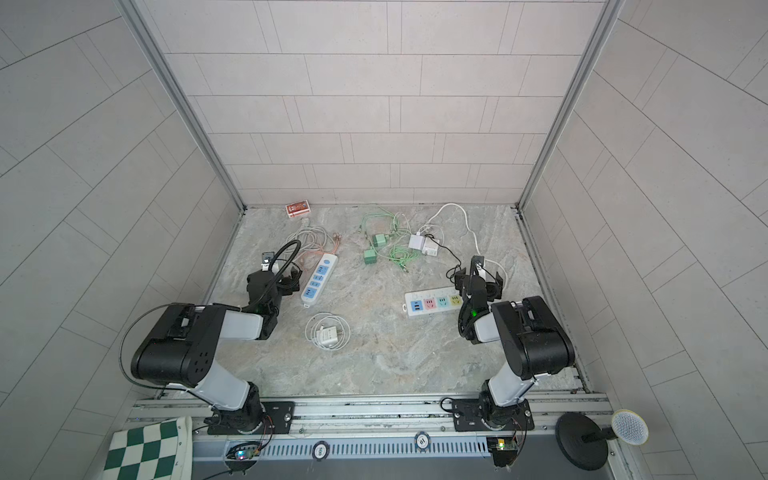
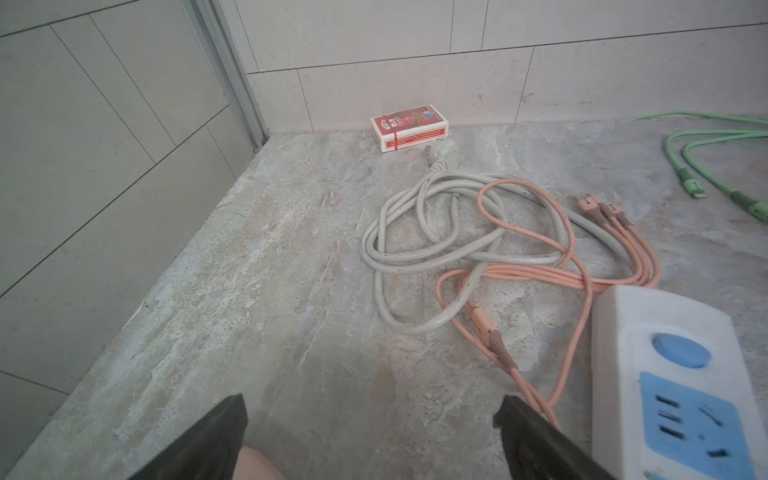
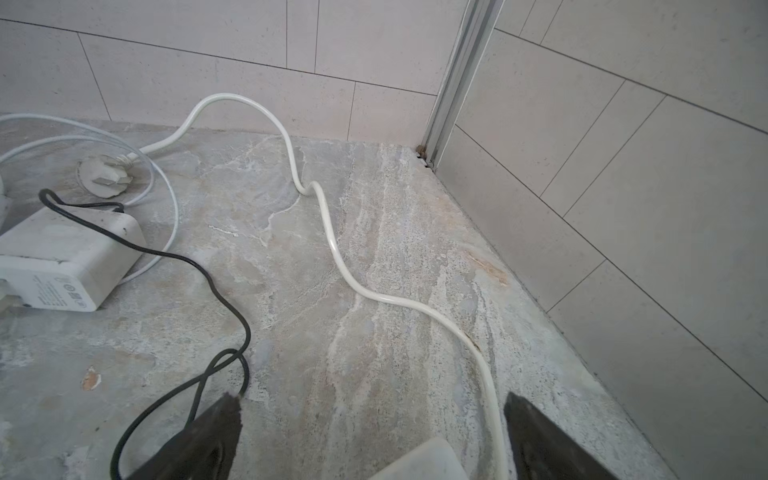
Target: Insert the plug
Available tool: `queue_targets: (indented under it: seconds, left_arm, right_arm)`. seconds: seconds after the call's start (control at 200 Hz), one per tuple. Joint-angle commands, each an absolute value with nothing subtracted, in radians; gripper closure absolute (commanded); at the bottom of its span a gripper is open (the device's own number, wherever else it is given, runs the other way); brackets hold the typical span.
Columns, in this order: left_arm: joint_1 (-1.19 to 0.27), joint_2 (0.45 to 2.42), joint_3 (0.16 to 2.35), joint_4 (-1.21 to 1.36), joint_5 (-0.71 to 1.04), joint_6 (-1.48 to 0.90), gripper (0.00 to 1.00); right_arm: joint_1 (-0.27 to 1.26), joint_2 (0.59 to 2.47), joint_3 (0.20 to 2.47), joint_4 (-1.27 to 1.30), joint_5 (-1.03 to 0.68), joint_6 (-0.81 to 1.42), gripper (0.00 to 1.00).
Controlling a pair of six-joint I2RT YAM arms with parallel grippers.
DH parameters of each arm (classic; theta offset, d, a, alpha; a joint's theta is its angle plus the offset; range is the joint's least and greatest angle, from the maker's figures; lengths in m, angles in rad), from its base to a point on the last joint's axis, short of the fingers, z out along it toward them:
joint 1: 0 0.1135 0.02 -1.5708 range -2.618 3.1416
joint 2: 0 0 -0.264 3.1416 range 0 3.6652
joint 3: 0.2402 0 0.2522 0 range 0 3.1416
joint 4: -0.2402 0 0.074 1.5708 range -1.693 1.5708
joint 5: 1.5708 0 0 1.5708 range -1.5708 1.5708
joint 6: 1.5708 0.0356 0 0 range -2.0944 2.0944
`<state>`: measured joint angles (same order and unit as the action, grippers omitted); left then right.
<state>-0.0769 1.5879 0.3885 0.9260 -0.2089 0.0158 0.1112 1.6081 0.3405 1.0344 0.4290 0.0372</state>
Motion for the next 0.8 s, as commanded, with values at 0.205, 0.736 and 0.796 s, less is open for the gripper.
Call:
queue_targets:
  seconds: [0.205,0.736,0.796]
  left_arm:
    - [-0.069,1.585,0.386,0.943,-0.206,0.013,0.00]
    - [-0.066,1.587,0.396,0.923,-0.240,-0.005,0.00]
    - [-0.065,1.587,0.396,0.923,-0.240,-0.005,0.00]
  right_arm:
    - [0.114,1.590,0.344,1.030,0.437,0.031,0.01]
    - [0.114,1.591,0.345,1.030,0.437,0.031,0.01]
    - [0.114,1.589,0.345,1.029,0.436,0.031,0.01]
